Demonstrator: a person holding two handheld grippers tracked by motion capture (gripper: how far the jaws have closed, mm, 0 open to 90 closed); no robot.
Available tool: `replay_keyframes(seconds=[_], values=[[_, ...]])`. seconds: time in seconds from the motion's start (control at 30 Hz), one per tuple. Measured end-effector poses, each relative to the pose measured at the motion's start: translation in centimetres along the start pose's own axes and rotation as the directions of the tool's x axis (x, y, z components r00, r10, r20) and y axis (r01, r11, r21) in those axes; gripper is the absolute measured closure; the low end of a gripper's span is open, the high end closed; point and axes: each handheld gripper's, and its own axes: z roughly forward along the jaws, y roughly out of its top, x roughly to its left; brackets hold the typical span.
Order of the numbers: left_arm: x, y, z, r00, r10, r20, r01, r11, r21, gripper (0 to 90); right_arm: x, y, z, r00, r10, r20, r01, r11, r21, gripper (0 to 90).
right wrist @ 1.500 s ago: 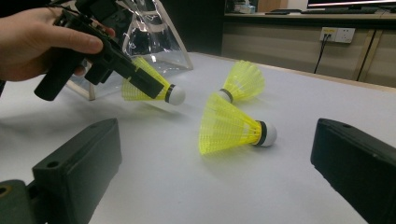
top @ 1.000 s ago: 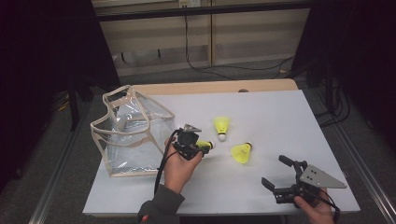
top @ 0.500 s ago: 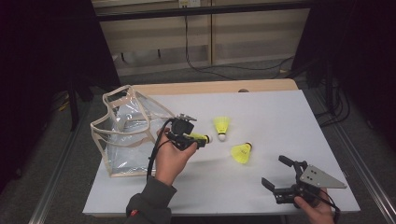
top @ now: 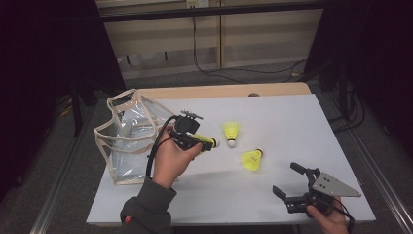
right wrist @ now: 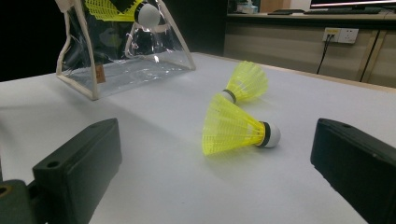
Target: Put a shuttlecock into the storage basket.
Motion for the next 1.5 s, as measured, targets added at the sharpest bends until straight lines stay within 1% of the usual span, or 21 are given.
replay_keyframes(seconds=[0.1,0.4,0.73,0.93,0.97,1.2,1.27,1.37,1.5], values=[[0.1,0.3,-0.5,0.9999,-0.004,0.012,0.004,1.0,-0.001,85.4,0.0,0.0,0.0,1.0,0.002,0.0,-0.002,1.0,-0.001,2.0],[0.1,1.7,-1.9,0.9999,0.005,0.009,-0.005,0.9997,0.024,85.6,0.0,0.0,0.0,1.0,0.001,-0.002,-0.001,1.0,0.0,2.0],[0.3,3.0,-2.9,1.0,0.005,0.004,-0.005,0.9997,0.022,85.7,0.0,0.0,0.0,1.0,-0.001,-0.002,0.001,1.0,-0.002,2.0],[0.7,3.4,-3.5,0.9999,-0.007,0.008,0.007,0.9999,0.015,85.7,0.0,0.0,0.0,1.0,0.006,-0.002,-0.006,1.0,-0.004,2.0],[0.7,3.5,-3.6,0.9999,-0.01,0.001,0.01,0.9999,0.011,85.7,0.0,0.0,0.0,1.0,0.007,-0.003,-0.007,1.0,-0.004,2.0],[1.0,4.1,-4.3,0.9998,-0.017,-0.004,0.017,0.9998,0.013,85.7,0.0,0.0,0.0,1.0,0.006,-0.007,-0.006,1.0,-0.002,2.0],[1.1,4.3,-4.5,0.9998,-0.016,-0.013,0.016,0.9998,0.014,85.7,0.0,0.0,0.0,1.0,0.005,-0.007,-0.005,1.0,-0.003,2.0],[1.2,4.5,-4.8,0.9995,-0.026,-0.021,0.026,0.9996,0.009,85.7,0.0,0.0,0.0,1.0,0.003,-0.006,-0.003,1.0,-0.002,2.0],[1.4,4.8,-5.1,0.9993,-0.027,-0.026,0.027,0.9996,0.011,85.7,0.0,0.0,0.0,1.0,0.003,-0.006,-0.003,1.0,-0.002,2.0]])
